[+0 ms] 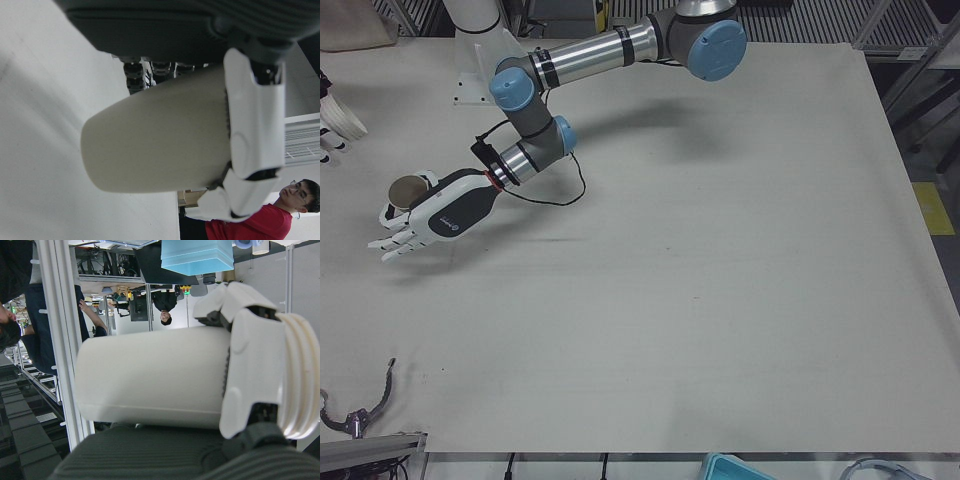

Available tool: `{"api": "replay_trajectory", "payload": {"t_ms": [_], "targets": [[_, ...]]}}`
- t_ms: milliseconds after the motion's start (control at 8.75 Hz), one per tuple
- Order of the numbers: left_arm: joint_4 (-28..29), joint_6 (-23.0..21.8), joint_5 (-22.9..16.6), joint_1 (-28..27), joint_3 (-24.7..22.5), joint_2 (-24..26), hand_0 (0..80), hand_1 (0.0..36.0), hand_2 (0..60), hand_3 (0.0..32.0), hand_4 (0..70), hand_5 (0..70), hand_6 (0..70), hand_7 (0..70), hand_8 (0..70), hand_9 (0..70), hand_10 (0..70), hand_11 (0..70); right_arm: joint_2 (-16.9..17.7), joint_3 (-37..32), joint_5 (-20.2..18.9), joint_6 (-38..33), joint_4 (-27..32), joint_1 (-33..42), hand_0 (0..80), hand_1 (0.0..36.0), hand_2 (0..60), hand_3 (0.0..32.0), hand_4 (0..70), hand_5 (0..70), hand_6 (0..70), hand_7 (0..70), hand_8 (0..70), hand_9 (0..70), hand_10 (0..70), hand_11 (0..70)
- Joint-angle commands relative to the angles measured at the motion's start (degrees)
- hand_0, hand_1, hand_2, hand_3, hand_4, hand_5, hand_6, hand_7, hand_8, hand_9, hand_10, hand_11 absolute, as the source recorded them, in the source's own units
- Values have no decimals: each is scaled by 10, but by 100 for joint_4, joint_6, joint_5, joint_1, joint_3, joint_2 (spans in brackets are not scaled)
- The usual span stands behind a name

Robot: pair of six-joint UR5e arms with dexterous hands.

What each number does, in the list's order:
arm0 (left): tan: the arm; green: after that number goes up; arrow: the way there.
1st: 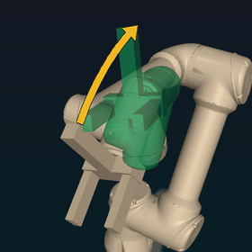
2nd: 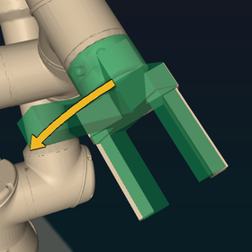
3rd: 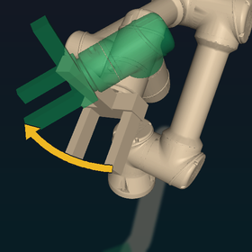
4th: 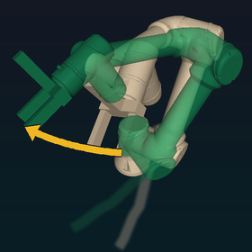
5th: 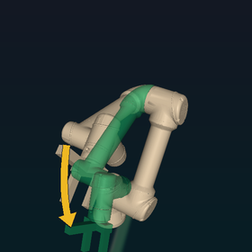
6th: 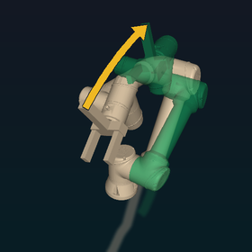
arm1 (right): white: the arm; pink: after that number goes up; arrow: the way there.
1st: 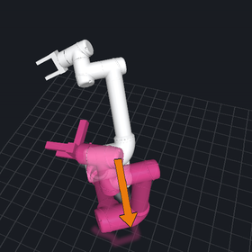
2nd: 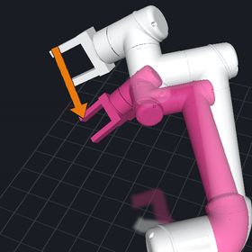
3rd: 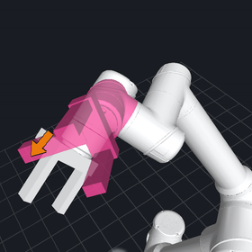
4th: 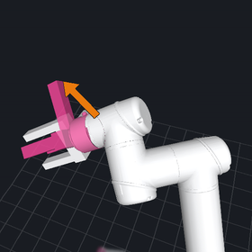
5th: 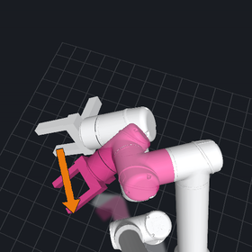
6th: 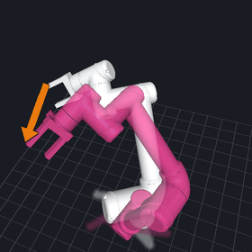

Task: Pour water
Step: 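Raise the right cup upright and pull both hands apart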

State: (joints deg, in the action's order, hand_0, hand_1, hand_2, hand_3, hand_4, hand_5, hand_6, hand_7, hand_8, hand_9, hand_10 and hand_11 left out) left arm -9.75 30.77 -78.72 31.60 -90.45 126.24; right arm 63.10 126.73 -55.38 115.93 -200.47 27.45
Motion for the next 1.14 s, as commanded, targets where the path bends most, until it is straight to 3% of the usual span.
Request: {"api": "replay_trajectory", "payload": {"t_ms": [0,229,457,686,800,914,1029], "targets": [[158,-80,-20,365,-323,-546,597,360,600,0,237,700,18,222,14,42,88,165,159,177,0,-9,-89,198,619,360,600,0,242,700,423,426,400,517,234,373],[140,-80,-29,400,-430,-627,598,360,600,0,239,700,17,225,14,42,85,161,150,186,35,-218,-62,339,607,360,600,0,245,700,419,422,402,521,243,385],[148,-88,-204,898,-412,-1055,575,360,600,0,238,700,14,214,14,40,86,162,342,89,367,-2065,-62,926,616,360,600,0,267,700,435,432,410,530,243,384],[262,-254,-625,1679,-404,-1451,572,360,600,0,237,700,20,217,14,41,88,164,361,2,720,-2913,25,1462,618,360,600,0,275,700,440,436,413,533,249,393],[350,-369,-636,1962,-403,-1688,575,360,600,0,239,700,22,217,15,41,88,164,465,-182,1095,-3675,26,1526,623,360,600,0,275,700,437,433,409,529,244,385],[508,-466,-636,2182,-386,-2021,569,360,600,0,238,700,23,217,14,41,88,164,727,-514,1517,-4805,26,1535,634,360,600,0,267,700,435,428,409,528,242,383],[744,-545,-636,2454,-377,-2442,569,360,600,0,239,700,23,217,14,41,90,166,808,-1100,1617,-6043,87,1587,633,360,600,0,261,700,435,424,416,537,246,389]]}}
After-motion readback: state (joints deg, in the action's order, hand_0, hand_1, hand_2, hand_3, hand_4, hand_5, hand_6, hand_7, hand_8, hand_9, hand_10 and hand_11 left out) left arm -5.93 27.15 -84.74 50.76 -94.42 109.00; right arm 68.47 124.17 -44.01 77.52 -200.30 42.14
